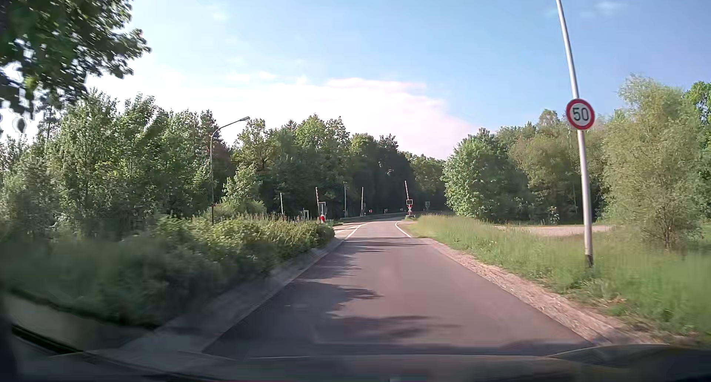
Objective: Follow the waypoints while adhering to traffic rules and regulations
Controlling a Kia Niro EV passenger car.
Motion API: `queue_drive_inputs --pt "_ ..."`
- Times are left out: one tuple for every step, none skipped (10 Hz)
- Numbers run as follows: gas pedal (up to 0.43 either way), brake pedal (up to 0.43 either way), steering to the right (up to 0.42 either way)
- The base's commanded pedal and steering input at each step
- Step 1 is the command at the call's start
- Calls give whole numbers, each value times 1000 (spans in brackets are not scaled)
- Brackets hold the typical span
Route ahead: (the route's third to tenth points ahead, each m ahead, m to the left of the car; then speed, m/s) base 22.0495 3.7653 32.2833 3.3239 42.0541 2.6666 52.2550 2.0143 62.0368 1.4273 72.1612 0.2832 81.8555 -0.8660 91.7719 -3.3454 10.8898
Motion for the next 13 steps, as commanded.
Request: queue_drive_inputs --pt "67 0 0" --pt "67 0 0" --pt "67 0 -1" --pt "67 0 0" --pt "67 0 -1" --pt "67 0 -1" --pt "67 0 -1" --pt "67 0 -1" --pt "67 0 -1" --pt "67 0 -1" --pt "67 0 -1" --pt "67 0 -1" --pt "67 0 -1"
